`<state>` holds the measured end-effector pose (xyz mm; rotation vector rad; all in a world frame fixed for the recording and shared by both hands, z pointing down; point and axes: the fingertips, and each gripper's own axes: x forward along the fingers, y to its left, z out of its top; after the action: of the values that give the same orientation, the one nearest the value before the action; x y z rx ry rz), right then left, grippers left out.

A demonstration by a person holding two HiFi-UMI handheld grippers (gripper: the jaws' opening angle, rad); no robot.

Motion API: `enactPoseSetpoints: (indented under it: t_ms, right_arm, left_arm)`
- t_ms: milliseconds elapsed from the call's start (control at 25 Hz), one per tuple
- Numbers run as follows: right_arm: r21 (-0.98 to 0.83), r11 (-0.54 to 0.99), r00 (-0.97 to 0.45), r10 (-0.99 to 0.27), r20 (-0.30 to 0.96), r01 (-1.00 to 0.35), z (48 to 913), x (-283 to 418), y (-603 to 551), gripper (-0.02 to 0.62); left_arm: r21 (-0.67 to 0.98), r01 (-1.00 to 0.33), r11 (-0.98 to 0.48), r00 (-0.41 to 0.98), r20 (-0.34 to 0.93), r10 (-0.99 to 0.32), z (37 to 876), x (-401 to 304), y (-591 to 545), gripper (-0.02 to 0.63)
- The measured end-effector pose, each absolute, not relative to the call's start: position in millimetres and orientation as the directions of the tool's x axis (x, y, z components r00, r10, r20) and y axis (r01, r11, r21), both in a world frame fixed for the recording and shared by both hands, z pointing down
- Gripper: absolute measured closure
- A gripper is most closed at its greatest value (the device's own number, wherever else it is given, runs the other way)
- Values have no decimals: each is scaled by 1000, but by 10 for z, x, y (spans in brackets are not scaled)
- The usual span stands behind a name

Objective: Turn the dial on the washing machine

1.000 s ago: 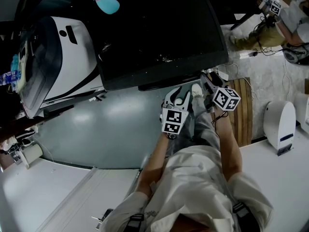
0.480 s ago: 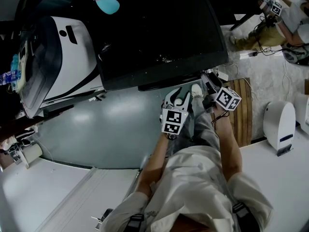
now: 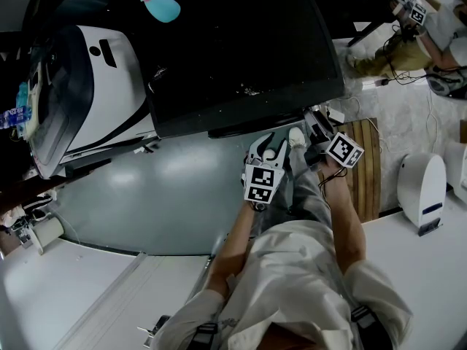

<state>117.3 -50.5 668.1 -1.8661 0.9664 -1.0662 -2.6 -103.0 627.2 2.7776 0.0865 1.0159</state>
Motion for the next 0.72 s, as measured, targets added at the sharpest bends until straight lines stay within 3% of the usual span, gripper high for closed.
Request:
enactPoseSetpoints:
  t_ms: [720]
  right_arm:
    - [-955, -289, 424, -874, 238, -61, 6696, 1193, -480, 325]
  left_arm:
    - [191, -7, -982, 762, 637, 118, 6292, -34, -1040, 468]
